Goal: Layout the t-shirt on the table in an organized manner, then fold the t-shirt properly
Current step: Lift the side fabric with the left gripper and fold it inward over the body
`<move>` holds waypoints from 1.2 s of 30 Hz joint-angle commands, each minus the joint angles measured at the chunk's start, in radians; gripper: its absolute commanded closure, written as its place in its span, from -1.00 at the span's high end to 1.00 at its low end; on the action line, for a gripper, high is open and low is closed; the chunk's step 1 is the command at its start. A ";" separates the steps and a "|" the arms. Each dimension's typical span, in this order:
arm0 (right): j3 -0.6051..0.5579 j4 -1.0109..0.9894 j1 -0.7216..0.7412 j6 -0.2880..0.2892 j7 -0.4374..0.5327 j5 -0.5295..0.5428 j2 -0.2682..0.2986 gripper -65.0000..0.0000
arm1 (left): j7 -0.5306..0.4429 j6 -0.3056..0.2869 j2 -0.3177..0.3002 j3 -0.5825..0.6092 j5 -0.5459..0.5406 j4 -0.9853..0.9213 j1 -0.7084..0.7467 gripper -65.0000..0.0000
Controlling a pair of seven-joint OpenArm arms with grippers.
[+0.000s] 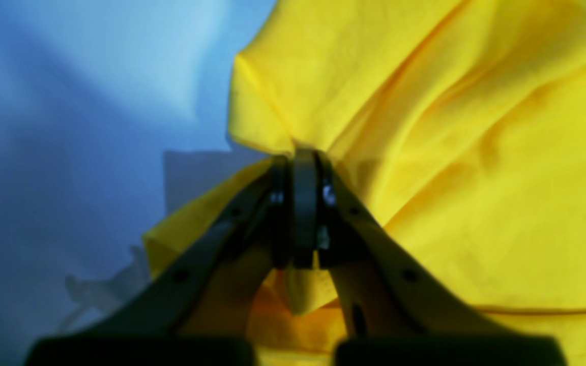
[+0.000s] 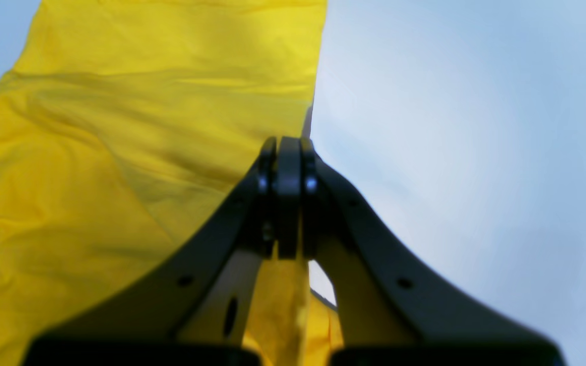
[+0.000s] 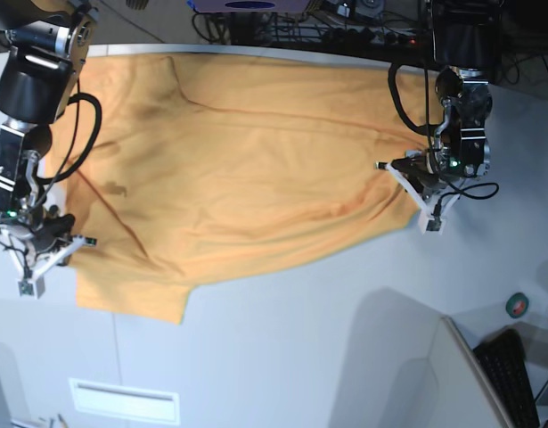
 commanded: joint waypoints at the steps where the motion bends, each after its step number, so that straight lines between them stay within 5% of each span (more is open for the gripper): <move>1: 0.002 0.017 0.024 0.001 0.025 0.009 0.014 -1.00 | 0.010 -0.005 -0.009 -0.001 0.005 0.035 0.016 -1.00; 13: 0.002 0.017 0.024 0.001 0.025 0.009 0.010 -1.00 | 0.016 -0.003 -0.015 0.054 0.012 0.371 0.105 -1.00; 26: 0.002 0.017 0.024 0.001 0.025 0.009 0.010 -1.00 | 0.007 -0.003 0.045 0.390 0.600 0.422 0.199 -1.00; 36: 0.002 0.017 0.024 0.001 0.027 0.009 0.010 -1.00 | 0.015 -0.003 0.050 0.524 0.689 0.340 0.205 -1.00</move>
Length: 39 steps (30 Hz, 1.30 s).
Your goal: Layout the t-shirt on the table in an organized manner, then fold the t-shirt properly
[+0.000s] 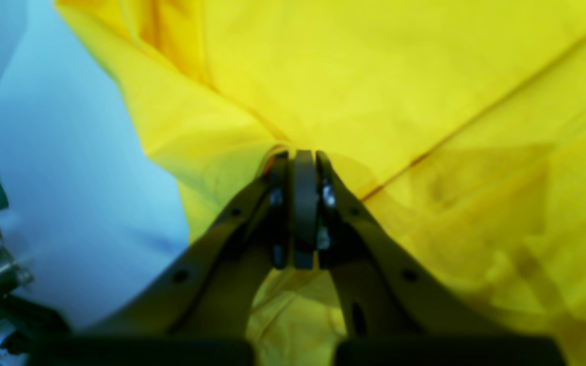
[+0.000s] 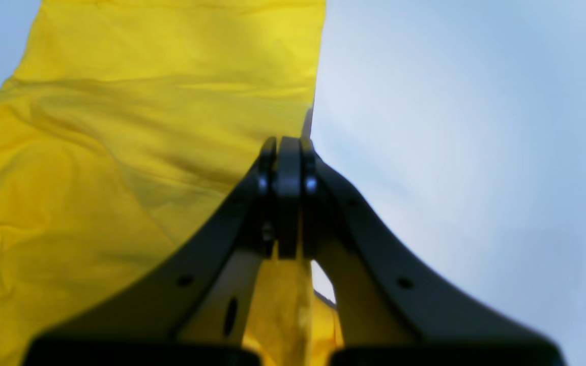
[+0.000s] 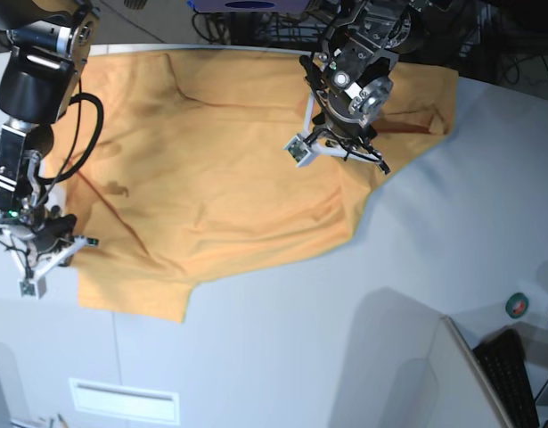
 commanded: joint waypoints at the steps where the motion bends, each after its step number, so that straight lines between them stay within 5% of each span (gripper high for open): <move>1: 0.002 0.017 0.024 0.000 0.023 0.009 0.015 -1.00 | -0.003 0.012 -0.004 0.000 0.019 0.018 -0.007 -1.00; 3: 0.002 0.017 0.024 0.000 0.023 0.009 0.015 -1.00 | -0.003 0.009 -0.009 0.001 0.014 0.022 -0.007 -1.00; 8: 0.002 0.017 0.024 0.000 0.023 0.009 0.015 -1.00 | -0.003 0.006 -0.010 0.001 0.019 0.048 0.013 -0.11; 11: 0.002 0.017 0.024 0.000 0.023 0.009 0.015 -1.00 | -0.003 0.006 -0.026 0.001 0.010 0.103 0.034 0.22; 18: 0.002 0.017 0.024 0.000 0.023 0.009 0.015 -1.00 | -0.003 0.003 -0.032 -0.006 0.007 0.254 0.114 0.27; 22: 0.002 0.017 0.025 0.000 0.023 0.009 0.015 -1.00 | -0.008 -0.046 -0.027 -0.019 -0.020 0.292 0.154 0.26; 27: 0.002 0.017 0.024 0.000 0.023 0.009 0.015 -1.00 | -0.010 -0.050 -0.023 -0.266 -0.374 0.386 0.183 0.22; 32: 0.002 0.017 0.022 0.000 0.025 0.009 0.018 -1.00 | -0.002 -0.051 -0.036 -0.635 -1.034 0.278 0.131 -0.17; 34: 0.002 0.017 0.022 0.000 0.025 0.009 0.017 -1.00 | 0.000 -0.051 -0.084 -0.678 -1.216 0.179 0.096 -0.23; 39: -0.004 0.017 0.024 0.000 0.025 0.009 0.014 -1.00 | -0.002 -0.051 -0.132 -0.623 -1.305 -0.019 0.013 -0.23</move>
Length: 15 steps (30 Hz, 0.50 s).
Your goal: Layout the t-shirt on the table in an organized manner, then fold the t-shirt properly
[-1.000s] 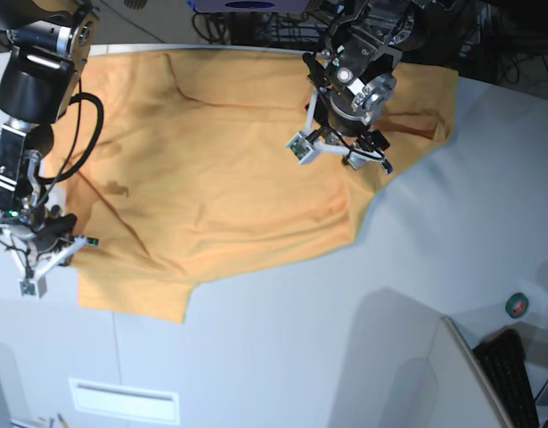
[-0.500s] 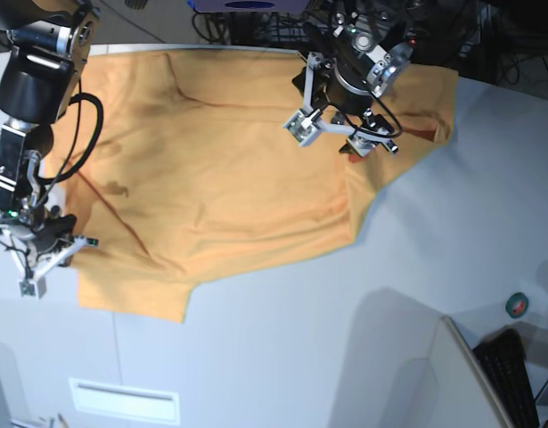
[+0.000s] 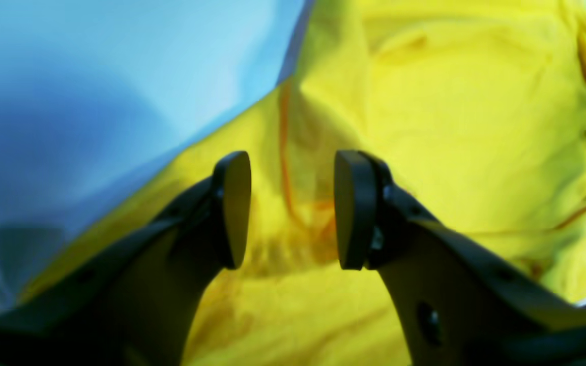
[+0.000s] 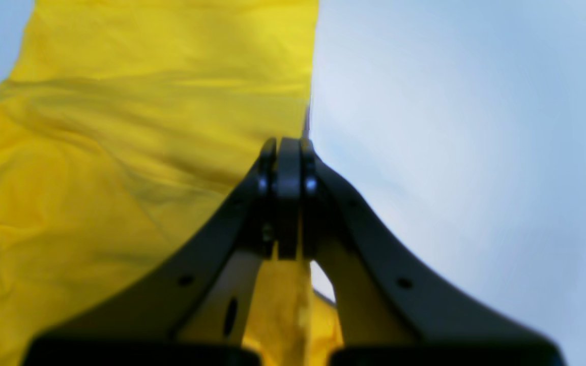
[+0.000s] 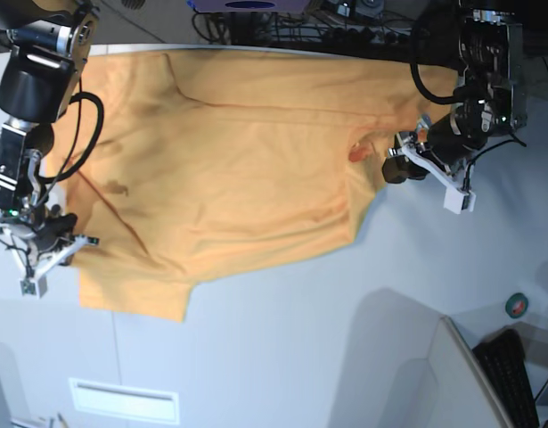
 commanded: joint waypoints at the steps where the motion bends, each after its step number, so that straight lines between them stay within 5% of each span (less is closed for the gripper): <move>1: -0.015 0.017 0.025 0.001 0.024 0.009 0.016 -1.00 | -0.009 -0.007 -0.008 -0.002 -0.017 -0.015 -0.015 -0.23; 15: -0.041 0.017 0.024 0.001 0.025 0.009 0.022 -1.00 | -0.017 -0.001 -0.005 0.274 -0.011 -0.122 -0.154 -0.23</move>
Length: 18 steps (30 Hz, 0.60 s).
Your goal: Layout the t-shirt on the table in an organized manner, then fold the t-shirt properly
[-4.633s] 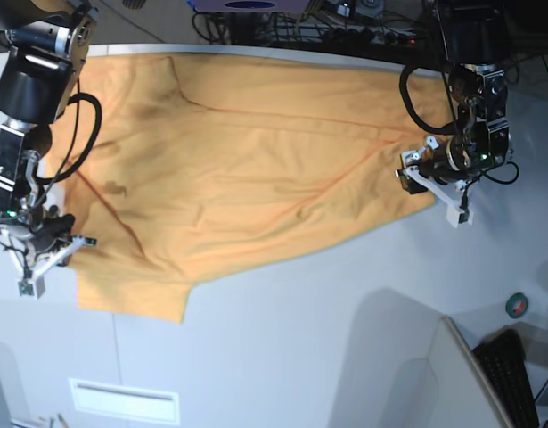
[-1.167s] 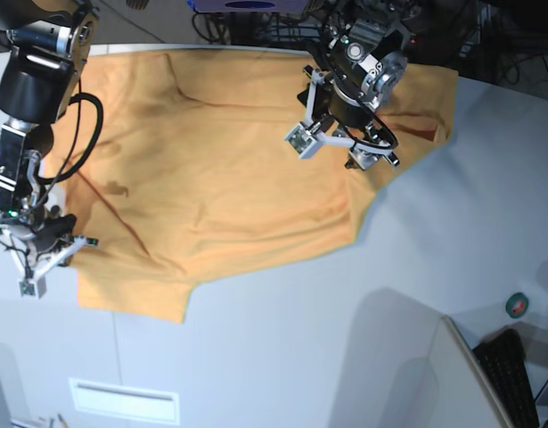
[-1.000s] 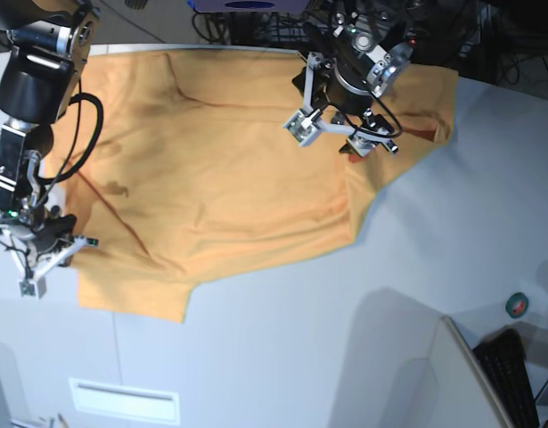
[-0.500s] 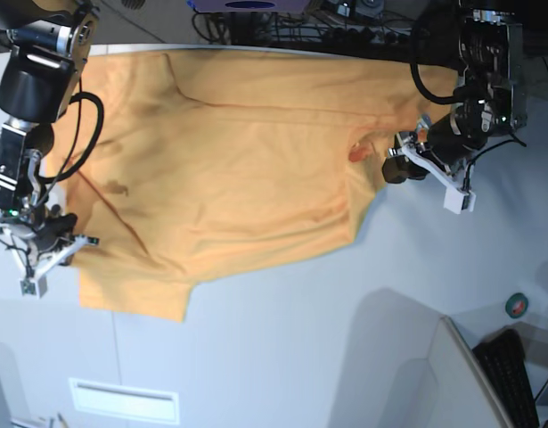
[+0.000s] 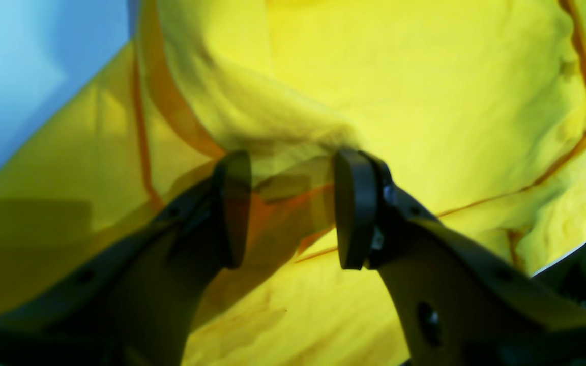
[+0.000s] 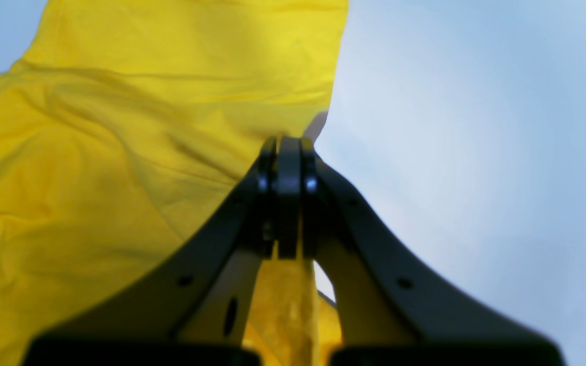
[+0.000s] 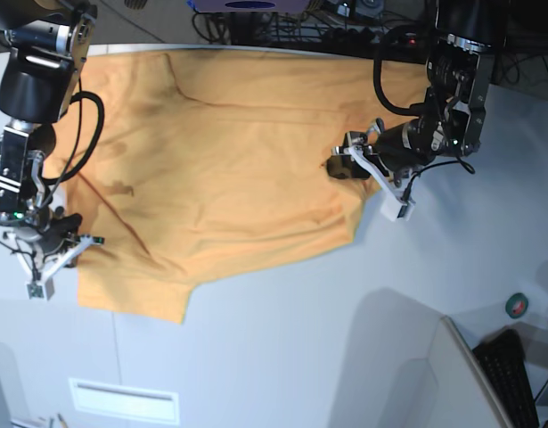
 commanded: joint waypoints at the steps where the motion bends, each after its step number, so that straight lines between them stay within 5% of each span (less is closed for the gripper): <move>1: 0.004 0.015 0.024 0.001 0.022 0.009 0.011 -1.00 | -0.011 -0.006 -0.007 0.016 -0.012 0.008 -0.025 -0.23; 11: 0.004 -0.031 0.029 0.001 0.022 0.009 0.013 -1.00 | -0.011 -0.006 0.020 0.134 -0.012 -0.074 -0.076 -0.23; 18: 0.004 -0.031 0.029 0.001 0.024 0.009 0.013 -1.00 | -0.005 -0.004 -0.035 0.124 -0.012 0.000 -0.046 -0.23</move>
